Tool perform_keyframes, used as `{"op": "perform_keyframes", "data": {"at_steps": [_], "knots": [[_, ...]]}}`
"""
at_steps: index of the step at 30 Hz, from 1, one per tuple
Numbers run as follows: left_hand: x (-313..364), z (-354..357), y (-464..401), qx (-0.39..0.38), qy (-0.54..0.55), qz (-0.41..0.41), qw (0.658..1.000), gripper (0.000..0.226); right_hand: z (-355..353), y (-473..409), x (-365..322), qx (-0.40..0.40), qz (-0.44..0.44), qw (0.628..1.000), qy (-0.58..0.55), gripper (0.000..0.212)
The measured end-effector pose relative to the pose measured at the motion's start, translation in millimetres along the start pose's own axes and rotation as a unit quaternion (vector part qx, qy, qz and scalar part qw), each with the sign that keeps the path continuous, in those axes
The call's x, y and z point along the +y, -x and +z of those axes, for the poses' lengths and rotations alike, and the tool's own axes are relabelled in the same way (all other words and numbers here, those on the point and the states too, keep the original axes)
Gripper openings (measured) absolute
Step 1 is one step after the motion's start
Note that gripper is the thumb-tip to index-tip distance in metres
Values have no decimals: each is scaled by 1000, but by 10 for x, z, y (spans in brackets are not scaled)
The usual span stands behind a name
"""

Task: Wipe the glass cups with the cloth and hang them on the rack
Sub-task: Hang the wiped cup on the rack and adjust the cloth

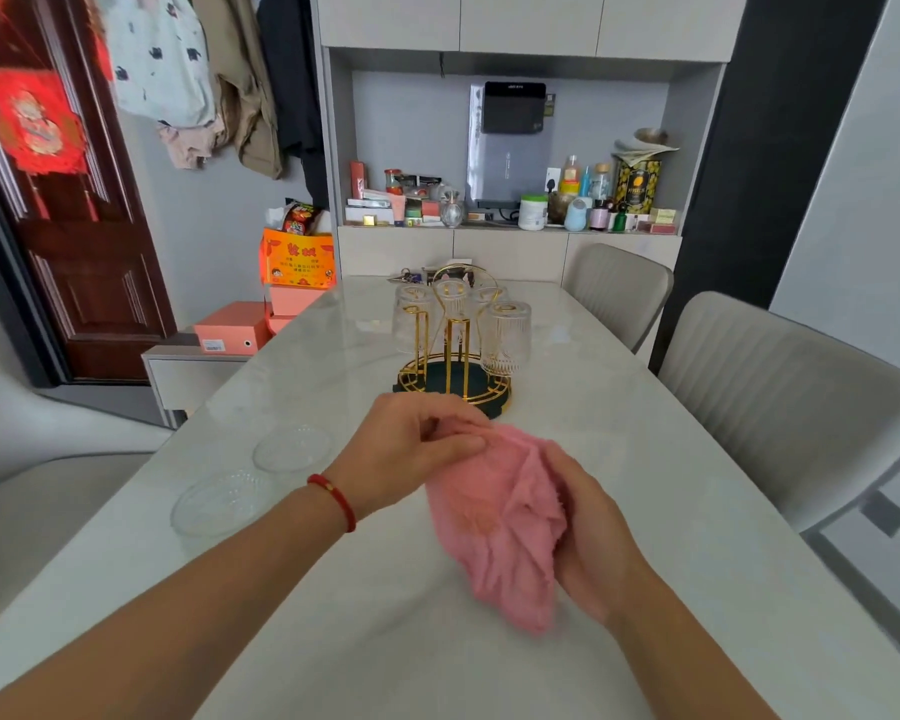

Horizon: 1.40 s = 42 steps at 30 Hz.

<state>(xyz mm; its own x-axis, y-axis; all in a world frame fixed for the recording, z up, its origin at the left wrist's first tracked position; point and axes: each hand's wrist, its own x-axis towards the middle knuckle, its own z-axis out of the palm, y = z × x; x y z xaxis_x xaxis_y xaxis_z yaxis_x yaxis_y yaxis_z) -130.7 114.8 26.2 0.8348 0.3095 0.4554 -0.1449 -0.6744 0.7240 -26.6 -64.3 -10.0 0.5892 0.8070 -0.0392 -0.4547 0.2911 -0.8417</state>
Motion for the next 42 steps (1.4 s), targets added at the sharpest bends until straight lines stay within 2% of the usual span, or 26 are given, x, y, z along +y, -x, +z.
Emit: {"op": "perform_keyframes", "data": {"at_steps": [2,6,11,13,16,21,24,26,30,32,33,35,36,37,39,40,42], "knots": [[36,-72,70,10,16,17,1000,22,35,0,45,29,-36,997,61,41],[106,-208,173,18,-2,34,999,17,108,78,59,70,-81,981,160,34],[285,-403,162,-18,-158,37,987,11,144,132,135,67,-147,966,201,26],[349,-470,141,-33,-214,40,975,10,186,159,154,86,-198,945,246,24],[456,-512,114,-49,-284,47,956,9,324,219,167,85,-267,892,353,30],[649,-521,66,-87,-310,65,944,7,634,183,158,65,-161,886,430,53],[682,-569,63,-101,-313,61,942,7,657,126,100,79,-162,855,486,27],[682,-625,76,-109,-302,51,946,8,583,93,30,78,-166,847,499,13],[658,-739,102,-111,-220,1,969,13,424,123,-157,-1,-107,848,519,14],[625,-774,114,-111,-159,-31,981,15,383,182,-263,-51,-83,867,489,19],[605,-787,121,-109,-127,-45,985,16,364,210,-331,-73,-76,885,453,21],[564,-804,126,-102,-36,-67,992,19,316,231,-433,-106,-62,936,329,11],[543,-801,121,-99,17,-80,992,21,305,217,-442,-113,-48,962,246,19],[526,-787,109,-98,66,-95,988,22,298,204,-412,-116,-25,979,163,37],[491,-717,81,-100,124,-127,979,26,380,224,-199,-151,21,988,7,64],[464,-668,68,-103,130,-144,976,28,439,237,-51,-174,45,982,-55,70],[392,-584,60,-99,106,-177,974,29,512,272,224,-168,104,974,-111,72]]}}
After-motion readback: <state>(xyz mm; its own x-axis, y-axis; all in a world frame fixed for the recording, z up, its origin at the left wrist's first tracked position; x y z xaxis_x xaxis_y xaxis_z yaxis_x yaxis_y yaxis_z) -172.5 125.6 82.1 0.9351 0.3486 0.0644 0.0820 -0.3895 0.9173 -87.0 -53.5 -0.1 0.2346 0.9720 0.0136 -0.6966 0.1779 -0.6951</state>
